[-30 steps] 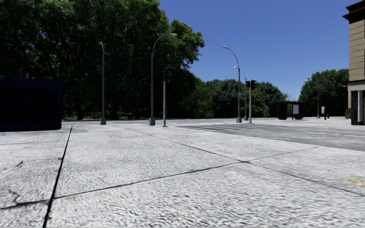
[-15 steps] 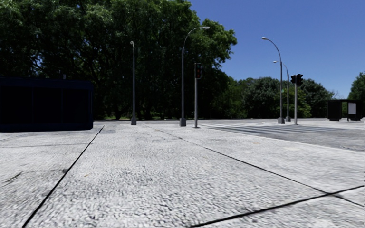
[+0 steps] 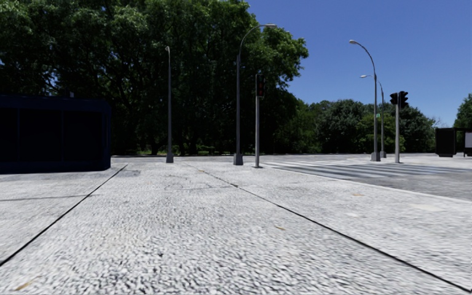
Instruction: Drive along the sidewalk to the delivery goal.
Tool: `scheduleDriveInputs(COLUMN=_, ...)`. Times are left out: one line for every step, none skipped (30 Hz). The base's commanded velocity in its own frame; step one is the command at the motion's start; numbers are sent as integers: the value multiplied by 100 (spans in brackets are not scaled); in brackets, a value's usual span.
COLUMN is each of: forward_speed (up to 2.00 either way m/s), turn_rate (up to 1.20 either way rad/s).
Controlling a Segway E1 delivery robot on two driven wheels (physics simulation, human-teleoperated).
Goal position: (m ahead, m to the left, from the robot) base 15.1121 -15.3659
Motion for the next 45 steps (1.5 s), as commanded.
scheduleDriveInputs(forward_speed=200, turn_rate=0)
scheduleDriveInputs(forward_speed=200, turn_rate=0)
scheduleDriveInputs(forward_speed=200, turn_rate=0)
scheduleDriveInputs(forward_speed=200, turn_rate=0)
scheduleDriveInputs(forward_speed=200, turn_rate=0)
scheduleDriveInputs(forward_speed=200, turn_rate=0)
scheduleDriveInputs(forward_speed=200, turn_rate=0)
scheduleDriveInputs(forward_speed=200, turn_rate=0)
scheduleDriveInputs(forward_speed=200, turn_rate=0)
scheduleDriveInputs(forward_speed=200, turn_rate=0)
scheduleDriveInputs(forward_speed=200, turn_rate=0)
scheduleDriveInputs(forward_speed=200, turn_rate=0)
scheduleDriveInputs(forward_speed=200, turn_rate=0)
scheduleDriveInputs(forward_speed=200, turn_rate=0)
scheduleDriveInputs(forward_speed=200, turn_rate=0)
scheduleDriveInputs(forward_speed=200, turn_rate=0)
scheduleDriveInputs(forward_speed=200, turn_rate=0)
scheduleDriveInputs(forward_speed=200, turn_rate=0)
scheduleDriveInputs(forward_speed=200, turn_rate=0)
scheduleDriveInputs(forward_speed=200, turn_rate=0)
scheduleDriveInputs(forward_speed=200, turn_rate=0)
scheduleDriveInputs(forward_speed=200, turn_rate=0)
scheduleDriveInputs(forward_speed=200, turn_rate=0)
scheduleDriveInputs(forward_speed=200, turn_rate=0)
scheduleDriveInputs(forward_speed=200, turn_rate=0)
scheduleDriveInputs(forward_speed=200, turn_rate=0)
scheduleDriveInputs(forward_speed=200, turn_rate=0)
scheduleDriveInputs(forward_speed=200, turn_rate=0)
scheduleDriveInputs(forward_speed=200, turn_rate=0)
scheduleDriveInputs(forward_speed=200, turn_rate=0)
scheduleDriveInputs(forward_speed=200, turn_rate=0)
scheduleDriveInputs(forward_speed=200, turn_rate=0)
scheduleDriveInputs(forward_speed=200, turn_rate=0)
scheduleDriveInputs(forward_speed=200, turn_rate=0)
scheduleDriveInputs(forward_speed=200, turn_rate=0)
scheduleDriveInputs(forward_speed=200, turn_rate=0)
scheduleDriveInputs(forward_speed=200, turn_rate=0)
scheduleDriveInputs(forward_speed=200, turn_rate=0)
scheduleDriveInputs(forward_speed=200, turn_rate=0)
scheduleDriveInputs(forward_speed=200, turn_rate=0)
scheduleDriveInputs(forward_speed=200, turn_rate=0)
scheduleDriveInputs(forward_speed=200, turn_rate=0)
scheduleDriveInputs(forward_speed=200, turn_rate=0)
scheduleDriveInputs(forward_speed=200, turn_rate=0)
scheduleDriveInputs(forward_speed=200, turn_rate=0)
